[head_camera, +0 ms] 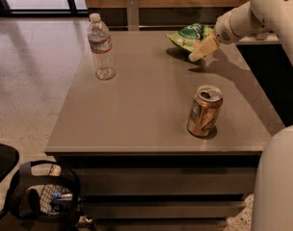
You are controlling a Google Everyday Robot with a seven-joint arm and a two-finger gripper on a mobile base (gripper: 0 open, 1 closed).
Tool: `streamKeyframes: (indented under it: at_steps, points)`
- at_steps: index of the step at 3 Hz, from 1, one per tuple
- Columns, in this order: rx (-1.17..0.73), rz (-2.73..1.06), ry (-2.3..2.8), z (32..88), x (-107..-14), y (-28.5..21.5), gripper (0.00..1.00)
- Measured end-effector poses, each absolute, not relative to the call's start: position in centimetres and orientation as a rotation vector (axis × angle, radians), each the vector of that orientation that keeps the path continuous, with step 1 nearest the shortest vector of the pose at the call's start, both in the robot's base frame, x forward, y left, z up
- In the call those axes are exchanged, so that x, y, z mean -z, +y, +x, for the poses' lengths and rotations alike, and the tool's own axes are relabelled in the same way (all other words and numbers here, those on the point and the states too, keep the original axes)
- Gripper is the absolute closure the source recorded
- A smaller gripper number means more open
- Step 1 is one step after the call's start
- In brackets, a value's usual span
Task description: Move green rice chip bag near orange can
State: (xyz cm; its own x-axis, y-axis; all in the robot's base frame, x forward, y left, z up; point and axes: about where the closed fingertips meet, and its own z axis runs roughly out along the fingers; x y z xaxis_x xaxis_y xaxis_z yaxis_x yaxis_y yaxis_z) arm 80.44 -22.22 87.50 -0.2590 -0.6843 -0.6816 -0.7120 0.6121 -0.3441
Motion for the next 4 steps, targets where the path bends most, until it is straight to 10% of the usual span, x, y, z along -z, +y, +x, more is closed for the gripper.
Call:
streamKeyframes:
  at_steps: [2,4]
  points:
    - [-0.229,-1.010,1.916,84.0,-84.7,-19.3,0.01]
    - [-0.290,-0.996,1.893,84.9,-83.8,-17.7,0.46]
